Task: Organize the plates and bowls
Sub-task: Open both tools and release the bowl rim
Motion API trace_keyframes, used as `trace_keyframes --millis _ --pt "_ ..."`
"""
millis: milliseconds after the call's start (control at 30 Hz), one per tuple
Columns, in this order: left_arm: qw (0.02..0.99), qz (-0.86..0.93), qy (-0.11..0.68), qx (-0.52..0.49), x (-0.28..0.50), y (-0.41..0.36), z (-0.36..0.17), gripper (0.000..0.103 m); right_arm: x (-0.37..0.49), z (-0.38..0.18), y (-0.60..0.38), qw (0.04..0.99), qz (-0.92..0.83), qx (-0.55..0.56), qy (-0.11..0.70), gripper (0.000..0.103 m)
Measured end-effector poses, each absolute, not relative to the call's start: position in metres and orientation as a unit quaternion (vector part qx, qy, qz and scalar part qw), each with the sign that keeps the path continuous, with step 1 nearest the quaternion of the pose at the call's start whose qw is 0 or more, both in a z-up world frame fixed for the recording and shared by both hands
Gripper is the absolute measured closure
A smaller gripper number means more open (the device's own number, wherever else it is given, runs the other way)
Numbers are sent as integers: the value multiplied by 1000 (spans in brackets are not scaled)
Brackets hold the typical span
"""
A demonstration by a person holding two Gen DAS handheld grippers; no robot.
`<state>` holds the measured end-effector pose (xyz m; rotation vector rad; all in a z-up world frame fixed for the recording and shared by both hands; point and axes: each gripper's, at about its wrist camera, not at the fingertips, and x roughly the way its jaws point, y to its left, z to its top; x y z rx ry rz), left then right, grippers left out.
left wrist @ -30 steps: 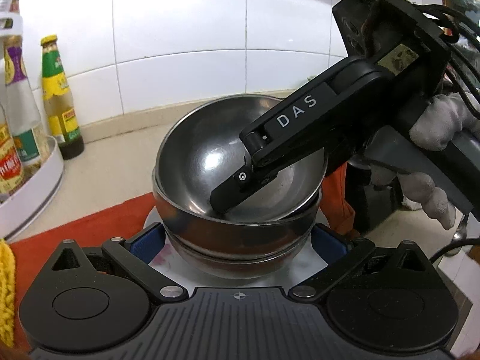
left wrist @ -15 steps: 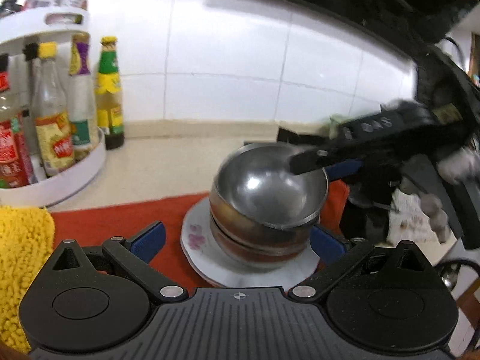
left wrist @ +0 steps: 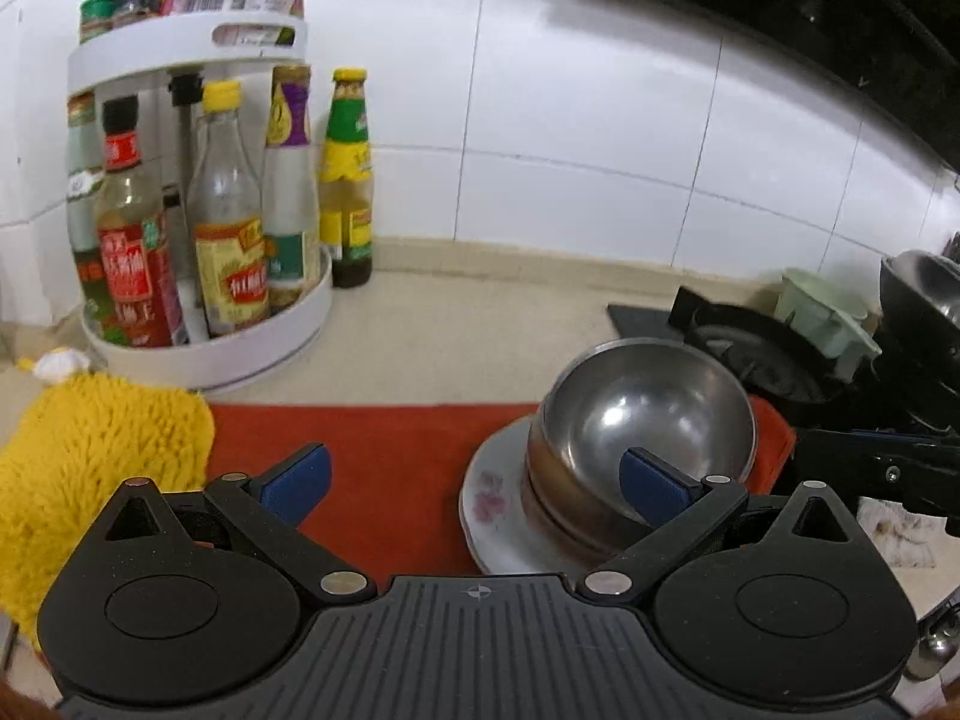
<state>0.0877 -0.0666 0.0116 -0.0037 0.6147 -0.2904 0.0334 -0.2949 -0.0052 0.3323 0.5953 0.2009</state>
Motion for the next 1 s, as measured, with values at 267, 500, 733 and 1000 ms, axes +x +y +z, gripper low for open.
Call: trace_keyframes --millis 267,500,733,1000 --pt "946 -128 298 -1 66 -65 15 0 33 -16 -293 930 89 170 313 36" --pt "950 -98 298 -5 64 -64 17 0 37 -14 -287 933 96 147 315 35" --pt "952 -84 296 -8 57 -78 20 0 40 -13 -297 938 82 127 313 34" --pt "950 -67 304 -14 49 -96 19 0 40 -16 -307 938 82 111 317 33"
